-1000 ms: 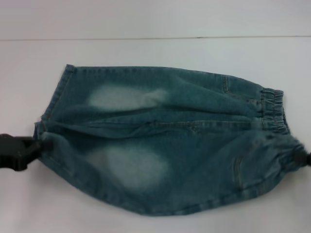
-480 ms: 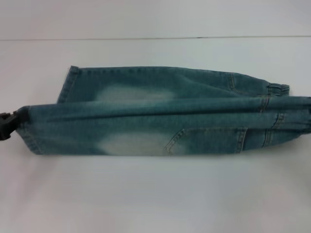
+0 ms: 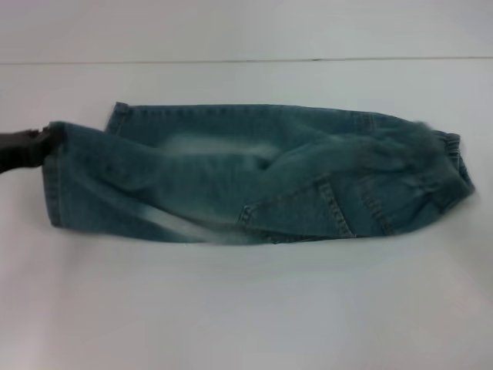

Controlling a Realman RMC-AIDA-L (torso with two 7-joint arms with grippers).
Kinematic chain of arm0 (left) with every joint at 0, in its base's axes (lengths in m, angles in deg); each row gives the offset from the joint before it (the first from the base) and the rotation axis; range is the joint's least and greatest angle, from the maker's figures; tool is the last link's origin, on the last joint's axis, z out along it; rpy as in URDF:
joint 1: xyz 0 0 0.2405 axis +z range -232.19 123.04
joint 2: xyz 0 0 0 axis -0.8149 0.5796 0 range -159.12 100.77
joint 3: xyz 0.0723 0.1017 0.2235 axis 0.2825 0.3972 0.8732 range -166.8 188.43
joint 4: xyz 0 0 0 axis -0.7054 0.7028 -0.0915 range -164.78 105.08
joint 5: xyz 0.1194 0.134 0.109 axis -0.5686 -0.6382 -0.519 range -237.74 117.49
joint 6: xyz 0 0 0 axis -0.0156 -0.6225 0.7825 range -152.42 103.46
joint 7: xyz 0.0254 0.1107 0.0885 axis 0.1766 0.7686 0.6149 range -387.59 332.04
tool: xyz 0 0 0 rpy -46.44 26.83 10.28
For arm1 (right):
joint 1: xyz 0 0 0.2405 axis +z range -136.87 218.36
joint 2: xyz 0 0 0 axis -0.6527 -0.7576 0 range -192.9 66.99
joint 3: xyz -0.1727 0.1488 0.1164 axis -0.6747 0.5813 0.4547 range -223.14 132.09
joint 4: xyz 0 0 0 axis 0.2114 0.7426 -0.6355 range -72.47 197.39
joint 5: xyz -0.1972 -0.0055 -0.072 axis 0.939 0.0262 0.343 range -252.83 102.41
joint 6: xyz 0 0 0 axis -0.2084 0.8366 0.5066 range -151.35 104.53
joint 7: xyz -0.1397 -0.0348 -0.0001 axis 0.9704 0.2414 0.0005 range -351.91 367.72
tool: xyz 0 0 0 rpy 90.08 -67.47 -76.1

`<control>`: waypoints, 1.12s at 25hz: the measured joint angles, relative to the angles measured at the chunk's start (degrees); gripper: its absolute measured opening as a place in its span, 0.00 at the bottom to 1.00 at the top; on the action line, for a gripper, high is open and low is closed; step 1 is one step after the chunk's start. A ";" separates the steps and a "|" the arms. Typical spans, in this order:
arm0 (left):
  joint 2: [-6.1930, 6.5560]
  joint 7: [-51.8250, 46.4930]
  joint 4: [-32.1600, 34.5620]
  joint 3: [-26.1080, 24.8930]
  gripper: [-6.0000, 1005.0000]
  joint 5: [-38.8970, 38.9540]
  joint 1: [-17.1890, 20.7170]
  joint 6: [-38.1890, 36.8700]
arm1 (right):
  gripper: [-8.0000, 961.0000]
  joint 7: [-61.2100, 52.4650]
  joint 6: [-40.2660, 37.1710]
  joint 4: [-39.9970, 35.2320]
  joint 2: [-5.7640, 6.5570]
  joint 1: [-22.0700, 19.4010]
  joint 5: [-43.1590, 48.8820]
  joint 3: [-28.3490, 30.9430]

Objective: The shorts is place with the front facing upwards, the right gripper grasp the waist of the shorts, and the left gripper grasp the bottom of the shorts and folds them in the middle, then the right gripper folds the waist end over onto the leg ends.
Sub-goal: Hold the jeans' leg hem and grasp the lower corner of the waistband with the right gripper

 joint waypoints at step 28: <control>-0.63 -0.60 -3.90 7.98 0.01 2.91 -4.43 7.25 | 0.29 11.57 6.30 -8.03 -0.68 5.40 2.81 -19.31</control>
